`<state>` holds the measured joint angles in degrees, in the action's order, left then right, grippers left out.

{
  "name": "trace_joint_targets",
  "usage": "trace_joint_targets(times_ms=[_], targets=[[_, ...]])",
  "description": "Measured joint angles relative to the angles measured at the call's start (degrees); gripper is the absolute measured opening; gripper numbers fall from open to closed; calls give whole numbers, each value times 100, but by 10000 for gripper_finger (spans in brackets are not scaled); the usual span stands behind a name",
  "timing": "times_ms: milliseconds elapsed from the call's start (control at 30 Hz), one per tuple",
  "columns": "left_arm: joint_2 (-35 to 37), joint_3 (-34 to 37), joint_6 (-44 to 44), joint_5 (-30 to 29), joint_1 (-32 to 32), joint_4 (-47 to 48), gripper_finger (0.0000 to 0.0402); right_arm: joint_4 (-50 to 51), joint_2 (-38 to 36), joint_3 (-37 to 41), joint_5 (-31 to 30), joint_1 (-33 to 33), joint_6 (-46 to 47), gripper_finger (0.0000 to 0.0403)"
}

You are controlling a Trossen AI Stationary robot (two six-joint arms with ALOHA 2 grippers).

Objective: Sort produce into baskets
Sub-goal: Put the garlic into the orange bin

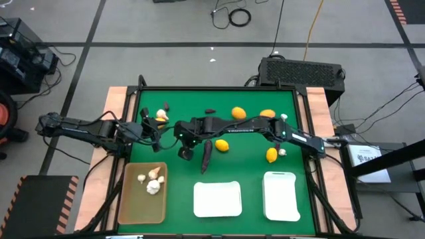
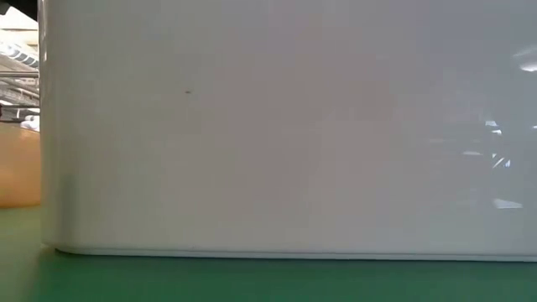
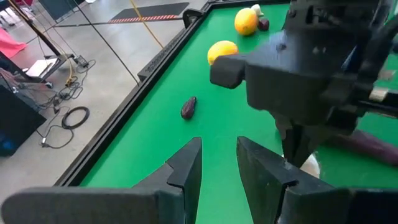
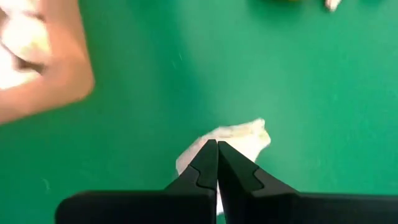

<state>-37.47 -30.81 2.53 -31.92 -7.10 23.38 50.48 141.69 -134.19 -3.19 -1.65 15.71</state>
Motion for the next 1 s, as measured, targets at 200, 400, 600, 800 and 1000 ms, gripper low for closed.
trace_joint_targets(times_ms=[200, 400, 600, 800, 1000], targets=[[-2, 4, 193, -1160, 12, 775, 109, 55, 186, 0, -12, 4, 10, 0], [-2, 7, 453, -1826, 74, 759, 109, -14, 290, -1, -10, 4, 8, 0], [-2, 7, 461, -1818, 75, 760, 109, -17, 274, -15, 39, 51, 26, 0], [0, 7, 469, -1931, 75, 756, 109, -97, 158, -25, 54, 188, 24, 0], [-2, 7, 471, -1934, 75, 758, 109, -62, 164, -26, 50, 191, 100, 0]])
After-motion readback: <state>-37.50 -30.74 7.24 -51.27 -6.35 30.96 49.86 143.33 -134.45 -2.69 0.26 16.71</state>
